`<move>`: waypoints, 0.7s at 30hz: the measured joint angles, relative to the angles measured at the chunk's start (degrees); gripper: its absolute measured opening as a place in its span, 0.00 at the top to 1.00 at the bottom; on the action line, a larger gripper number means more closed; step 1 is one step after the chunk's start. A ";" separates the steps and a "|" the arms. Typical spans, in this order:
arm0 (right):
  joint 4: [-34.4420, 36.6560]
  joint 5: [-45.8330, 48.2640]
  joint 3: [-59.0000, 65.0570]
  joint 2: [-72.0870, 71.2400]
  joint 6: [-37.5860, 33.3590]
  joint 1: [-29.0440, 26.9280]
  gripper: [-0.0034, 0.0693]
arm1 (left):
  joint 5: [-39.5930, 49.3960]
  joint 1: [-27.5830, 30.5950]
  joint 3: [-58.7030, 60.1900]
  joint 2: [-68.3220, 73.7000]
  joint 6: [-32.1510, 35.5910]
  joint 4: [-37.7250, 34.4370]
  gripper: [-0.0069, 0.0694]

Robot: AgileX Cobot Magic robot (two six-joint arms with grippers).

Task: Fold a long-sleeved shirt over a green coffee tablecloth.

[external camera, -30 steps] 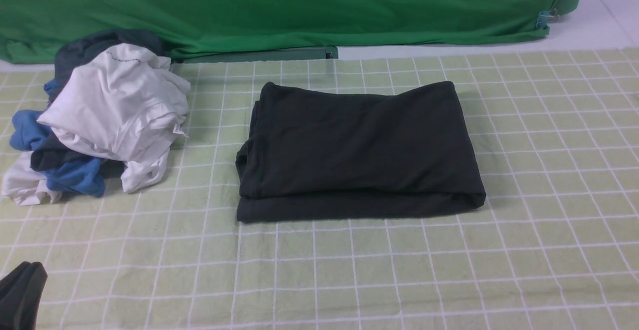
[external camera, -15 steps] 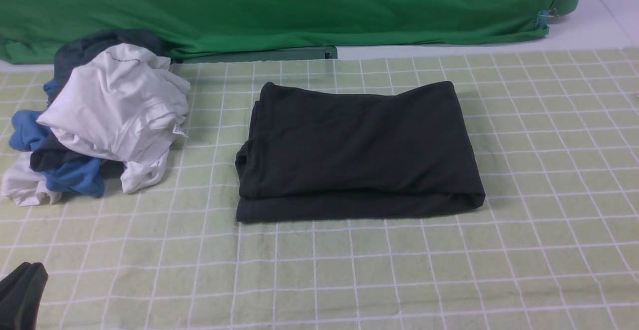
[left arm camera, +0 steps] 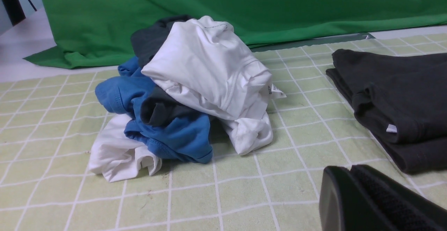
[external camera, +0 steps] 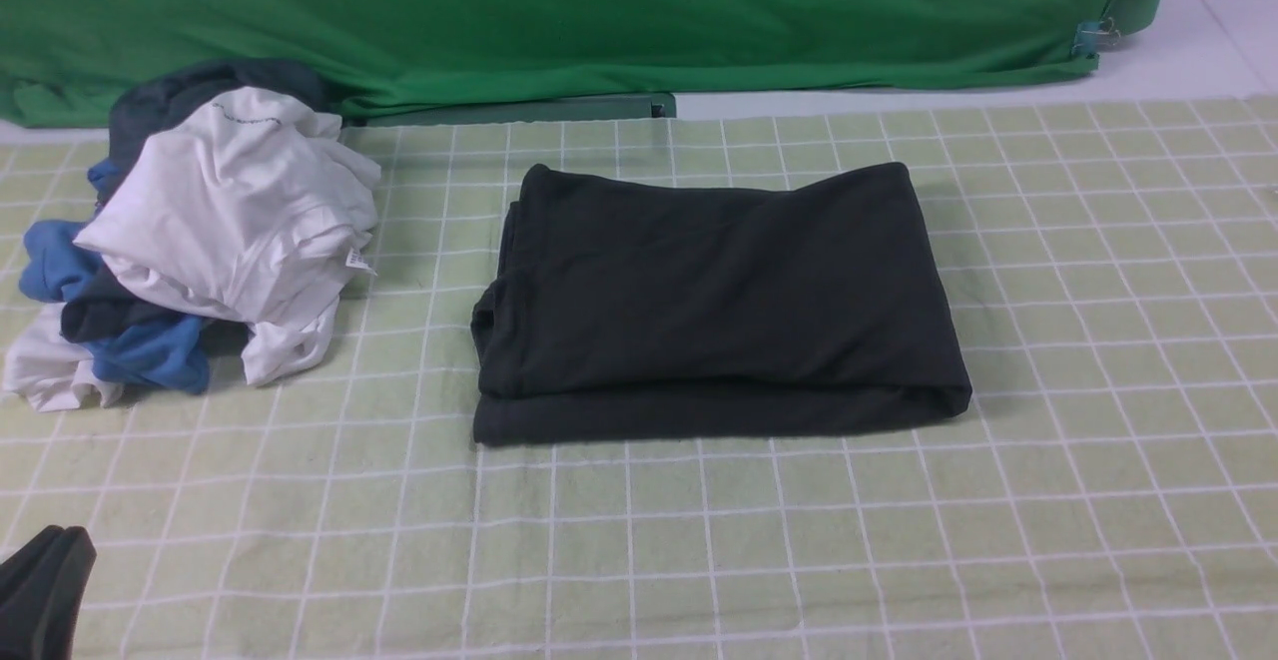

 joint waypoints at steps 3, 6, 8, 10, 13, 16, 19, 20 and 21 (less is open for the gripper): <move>0.00 0.15 0.00 0.00 0.00 0.00 0.62 | 0.00 0.00 0.00 0.00 0.05 0.00 0.89; 0.00 0.15 0.00 0.00 0.07 0.00 0.62 | 0.00 0.00 0.00 0.00 0.11 0.00 0.89; 0.00 0.15 0.00 0.00 0.23 0.00 0.62 | 0.00 0.00 0.00 0.00 0.11 0.00 0.89; 0.00 0.15 0.00 0.00 0.97 0.00 0.62 | 0.00 0.00 0.00 0.00 0.11 0.00 0.89; 0.00 0.16 0.00 0.00 1.31 0.00 0.62 | 0.00 0.00 0.00 0.00 0.11 0.00 0.89; 0.00 0.16 0.00 0.00 1.30 0.00 0.62 | 0.00 0.00 0.00 0.00 0.11 0.00 0.89; 0.00 0.21 0.00 0.00 1.37 0.00 0.62 | 0.00 0.00 0.00 0.00 0.11 0.00 0.89; 0.00 0.21 0.00 0.00 1.37 0.00 0.62 | 0.00 0.00 0.00 0.00 0.11 0.00 0.89; 0.00 0.21 0.00 0.00 1.37 0.00 0.62 | 0.00 0.00 0.00 0.00 0.11 0.00 0.89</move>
